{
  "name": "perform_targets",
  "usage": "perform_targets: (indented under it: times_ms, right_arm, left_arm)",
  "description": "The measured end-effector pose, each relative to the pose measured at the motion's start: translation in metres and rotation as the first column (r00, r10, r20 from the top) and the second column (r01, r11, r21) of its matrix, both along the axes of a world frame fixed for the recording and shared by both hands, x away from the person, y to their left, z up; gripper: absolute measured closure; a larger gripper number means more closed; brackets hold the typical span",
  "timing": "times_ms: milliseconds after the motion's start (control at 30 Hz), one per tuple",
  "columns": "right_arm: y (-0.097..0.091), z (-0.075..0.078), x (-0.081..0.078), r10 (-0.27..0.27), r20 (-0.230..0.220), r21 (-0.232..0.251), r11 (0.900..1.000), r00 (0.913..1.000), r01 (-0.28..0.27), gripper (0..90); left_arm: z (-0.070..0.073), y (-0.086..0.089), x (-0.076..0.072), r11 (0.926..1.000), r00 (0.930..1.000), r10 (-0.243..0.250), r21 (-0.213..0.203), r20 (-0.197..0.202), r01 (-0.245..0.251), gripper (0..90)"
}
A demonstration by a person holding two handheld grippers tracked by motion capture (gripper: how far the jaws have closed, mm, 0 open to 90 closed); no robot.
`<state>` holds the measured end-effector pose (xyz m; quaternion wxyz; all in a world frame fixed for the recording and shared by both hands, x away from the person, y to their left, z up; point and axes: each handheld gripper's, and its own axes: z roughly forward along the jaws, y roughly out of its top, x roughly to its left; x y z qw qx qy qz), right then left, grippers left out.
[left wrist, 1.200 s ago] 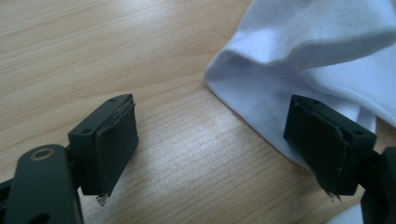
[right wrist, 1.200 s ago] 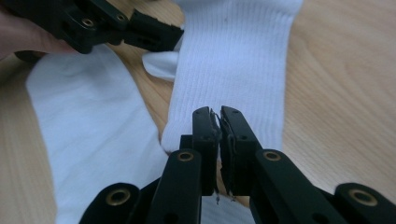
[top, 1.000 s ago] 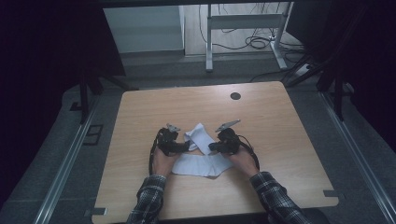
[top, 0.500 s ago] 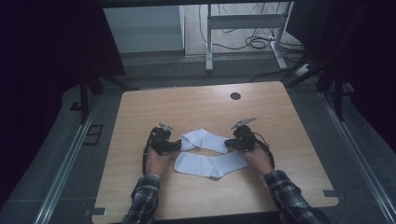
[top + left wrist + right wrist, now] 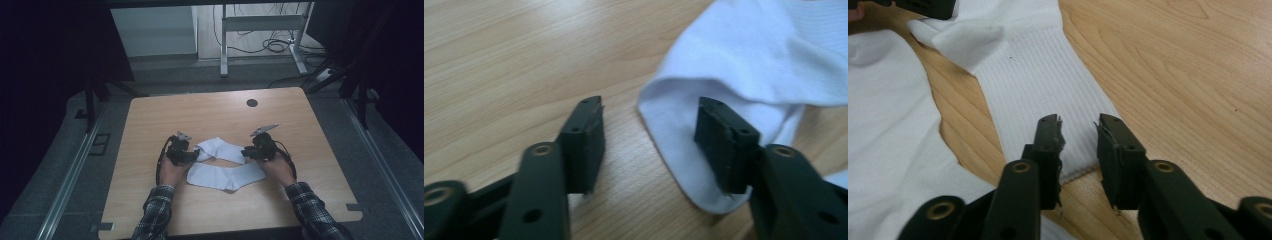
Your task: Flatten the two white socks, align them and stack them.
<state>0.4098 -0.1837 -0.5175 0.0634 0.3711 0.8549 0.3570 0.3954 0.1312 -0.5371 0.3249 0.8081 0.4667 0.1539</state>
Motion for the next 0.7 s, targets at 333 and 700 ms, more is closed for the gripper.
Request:
perform_targets:
  times_ms: [333, 700]
  right_arm:
    - [0.003, -0.010, -0.003, 0.003, -0.009, -0.040, 0.9992, 1.0000, -0.003, 69.7]
    - [-0.001, 0.011, -0.002, -0.007, 0.052, 0.004, 1.0000, 0.9986, 0.007, 82.0]
  left_arm:
    - [-0.001, -0.001, -0.002, 0.9959, 0.9989, -0.039, -0.082, -0.024, 0.037, 87.5]
    - [0.055, 0.012, -0.013, 0.9998, 0.9885, 0.008, -0.018, 0.151, -0.005, 88.2]
